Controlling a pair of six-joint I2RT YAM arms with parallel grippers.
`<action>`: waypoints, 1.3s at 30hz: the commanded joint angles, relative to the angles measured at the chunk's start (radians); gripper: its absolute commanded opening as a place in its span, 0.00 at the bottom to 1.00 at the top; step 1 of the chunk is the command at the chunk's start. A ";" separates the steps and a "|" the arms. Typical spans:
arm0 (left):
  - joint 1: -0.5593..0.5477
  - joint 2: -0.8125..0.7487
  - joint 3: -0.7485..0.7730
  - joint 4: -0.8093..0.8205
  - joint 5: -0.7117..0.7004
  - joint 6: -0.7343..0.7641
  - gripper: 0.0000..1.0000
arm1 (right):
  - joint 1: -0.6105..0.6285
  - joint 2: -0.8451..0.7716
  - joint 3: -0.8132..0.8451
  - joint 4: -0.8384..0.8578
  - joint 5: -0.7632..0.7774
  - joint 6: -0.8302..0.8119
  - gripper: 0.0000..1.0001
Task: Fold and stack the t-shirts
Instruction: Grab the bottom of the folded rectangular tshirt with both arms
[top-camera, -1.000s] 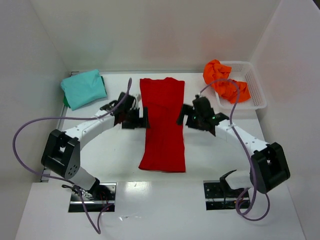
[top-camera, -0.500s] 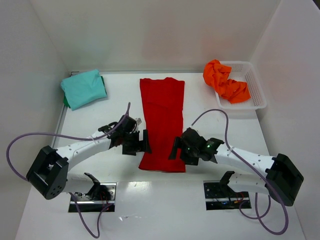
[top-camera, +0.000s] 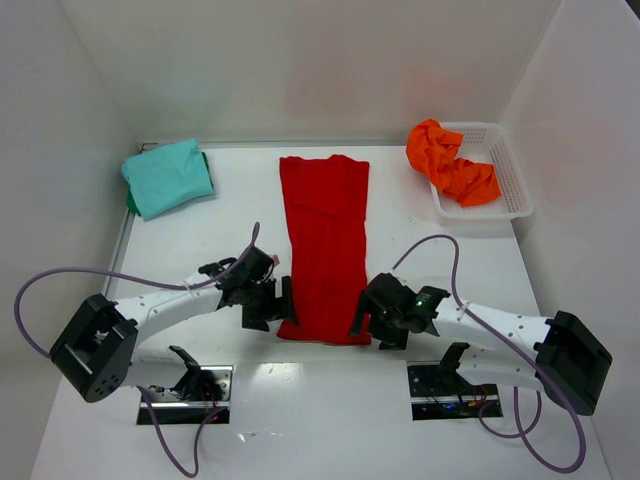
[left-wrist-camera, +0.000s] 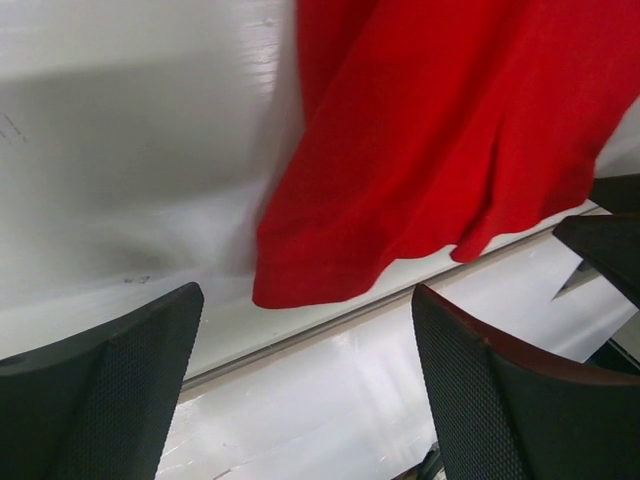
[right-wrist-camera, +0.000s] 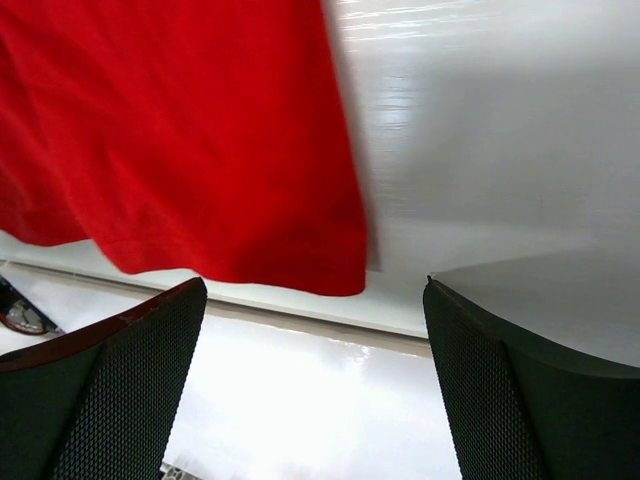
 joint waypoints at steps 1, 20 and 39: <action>-0.005 0.014 -0.014 -0.003 -0.003 -0.029 0.92 | 0.009 -0.019 -0.010 -0.008 0.018 0.036 0.94; -0.005 0.151 -0.017 0.079 0.065 -0.032 0.59 | 0.009 0.081 -0.001 0.062 0.069 0.027 0.62; -0.005 0.151 0.109 -0.007 0.022 0.036 0.00 | 0.000 0.016 0.080 -0.014 0.155 0.034 0.00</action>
